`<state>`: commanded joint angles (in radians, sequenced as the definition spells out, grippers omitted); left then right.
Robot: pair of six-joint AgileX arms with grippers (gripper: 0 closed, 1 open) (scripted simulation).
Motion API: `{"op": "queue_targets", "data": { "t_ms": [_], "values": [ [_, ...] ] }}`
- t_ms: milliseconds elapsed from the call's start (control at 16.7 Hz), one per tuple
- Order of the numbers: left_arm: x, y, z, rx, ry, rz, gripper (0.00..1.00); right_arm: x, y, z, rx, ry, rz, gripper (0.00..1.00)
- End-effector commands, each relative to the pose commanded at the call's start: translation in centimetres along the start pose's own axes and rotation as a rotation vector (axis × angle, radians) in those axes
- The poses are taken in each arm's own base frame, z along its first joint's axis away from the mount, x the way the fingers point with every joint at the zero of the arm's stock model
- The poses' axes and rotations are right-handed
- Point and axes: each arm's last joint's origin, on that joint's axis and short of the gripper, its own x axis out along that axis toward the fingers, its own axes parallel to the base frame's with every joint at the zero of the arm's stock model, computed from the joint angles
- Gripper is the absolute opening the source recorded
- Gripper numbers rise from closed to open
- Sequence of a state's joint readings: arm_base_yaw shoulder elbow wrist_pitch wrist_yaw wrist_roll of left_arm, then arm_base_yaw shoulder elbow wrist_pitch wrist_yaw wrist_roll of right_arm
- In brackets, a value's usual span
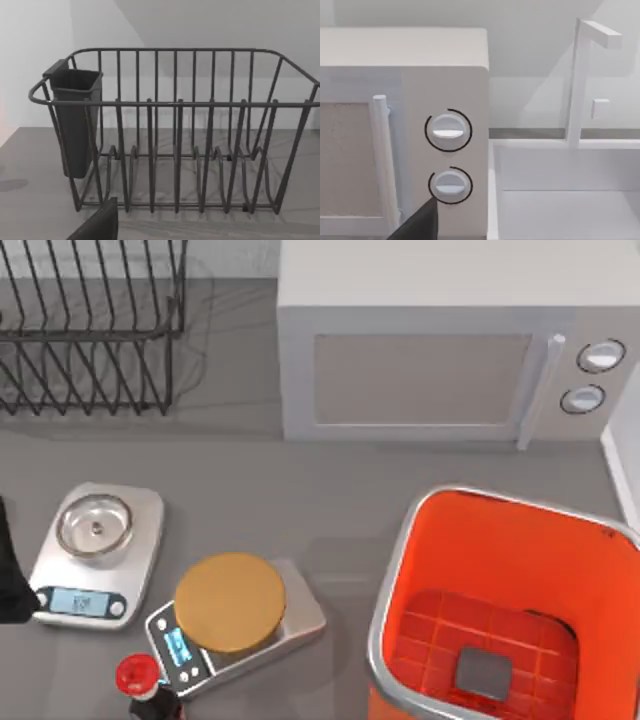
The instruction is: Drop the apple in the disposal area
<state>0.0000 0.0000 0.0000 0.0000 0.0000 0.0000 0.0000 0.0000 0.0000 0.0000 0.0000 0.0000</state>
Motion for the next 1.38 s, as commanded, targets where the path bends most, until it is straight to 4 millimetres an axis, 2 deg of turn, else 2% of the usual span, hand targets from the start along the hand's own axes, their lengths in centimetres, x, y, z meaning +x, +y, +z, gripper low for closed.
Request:
{"op": "queue_targets", "data": {
  "t_ms": [180,360,540,660,840,1080,1380],
  "values": [
    [0.0,0.0,0.1,0.01,0.01,0.0,1.0,0.0,0.0,0.0,0.0,0.0,0.0,1.0],
    [0.3,0.0,0.8,0.1,0.096,-0.003,1.0,0.0,0.0,0.0,0.0,0.0,0.0,1.0],
    [1.2,0.0,2.2,0.267,0.268,-0.032,1.0,0.0,0.0,0.0,0.0,0.0,0.0,1.0],
    [2.6,0.1,3.0,0.404,0.429,-0.082,1.0,0.0,0.0,0.0,0.0,0.0,0.0,1.0],
    [5.9,0.2,3.6,0.611,0.714,-0.219,1.0,0.0,0.0,0.0,0.0,0.0,0.0,1.0],
    [11.8,0.8,2.5,0.825,1.077,-0.502,1.0,0.0,0.0,0.0,0.0,0.0,0.0,1.0],
    [18.6,2.4,0.4,0.961,1.326,-0.834,1.0,0.0,0.0,0.0,0.0,0.0,0.0,1.0]
  ]
}}
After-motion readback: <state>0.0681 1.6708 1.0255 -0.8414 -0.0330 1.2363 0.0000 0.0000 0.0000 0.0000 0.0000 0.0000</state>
